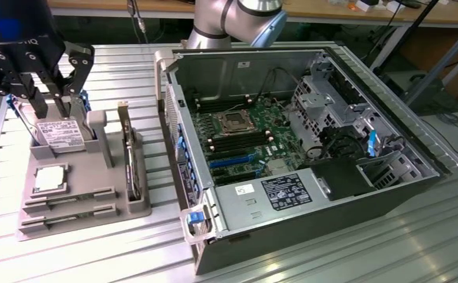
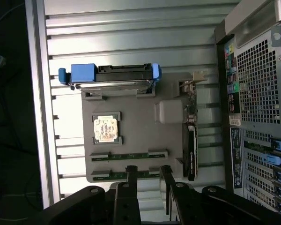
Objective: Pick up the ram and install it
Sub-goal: 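Pick up the ram and move it above insertion slot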
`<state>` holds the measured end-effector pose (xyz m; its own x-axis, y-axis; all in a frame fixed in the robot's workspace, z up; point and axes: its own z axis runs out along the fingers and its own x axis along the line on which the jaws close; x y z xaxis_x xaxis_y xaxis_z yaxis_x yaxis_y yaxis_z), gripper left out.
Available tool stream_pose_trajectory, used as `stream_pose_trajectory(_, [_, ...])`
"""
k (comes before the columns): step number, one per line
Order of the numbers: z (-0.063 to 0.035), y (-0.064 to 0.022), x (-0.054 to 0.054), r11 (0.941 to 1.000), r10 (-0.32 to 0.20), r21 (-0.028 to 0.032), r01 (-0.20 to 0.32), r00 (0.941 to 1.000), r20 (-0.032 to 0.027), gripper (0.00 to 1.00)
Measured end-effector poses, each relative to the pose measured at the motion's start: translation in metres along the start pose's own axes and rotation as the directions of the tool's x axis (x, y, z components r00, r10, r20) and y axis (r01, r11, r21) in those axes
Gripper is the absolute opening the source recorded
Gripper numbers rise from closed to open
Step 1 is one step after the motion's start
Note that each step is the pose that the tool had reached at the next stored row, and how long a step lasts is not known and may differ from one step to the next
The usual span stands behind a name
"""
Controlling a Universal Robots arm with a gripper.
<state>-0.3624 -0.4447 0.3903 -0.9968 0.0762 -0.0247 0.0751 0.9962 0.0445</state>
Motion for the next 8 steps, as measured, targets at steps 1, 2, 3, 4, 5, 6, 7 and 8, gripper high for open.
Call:
stream_pose_trajectory(1, [0.0, 0.0, 0.0, 1.0, 0.0, 0.0, 0.0, 1.0, 0.0, 0.33])
stream_pose_trajectory(2, [0.0, 0.0, 0.0, 1.0, 0.0, 0.0001, 0.0, 1.0, -0.0001, 0.33])
stream_pose_trajectory(3, [0.0, 0.0, 0.0, 1.0, 0.0, 0.0, 0.0, 1.0, 0.0, 0.33])
stream_pose_trajectory(4, [0.0, 0.0, 0.0, 1.0, 0.0, 0.0001, 0.0, 1.0, 0.0, 0.33])
stream_pose_trajectory(5, [-0.0001, 0.0002, 0.0, 1.0, 0.0, 0.0003, 0.0, 1.0, -0.0001, 0.33])
stream_pose_trajectory(6, [-0.0001, 0.0002, 0.0001, 0.9999, -0.017, -0.0002, 0.017, 0.9999, -0.0009, 0.33])
stream_pose_trajectory(7, [0.0002, 0.0002, 0.0, 0.9977, -0.068, -0.0015, 0.068, 0.9977, -0.0029, 0.33])
stream_pose_trajectory(8, [0.0008, 0.0002, 0.0, 0.994, -0.11, -0.0028, 0.11, 0.9939, -0.0046, 0.33])
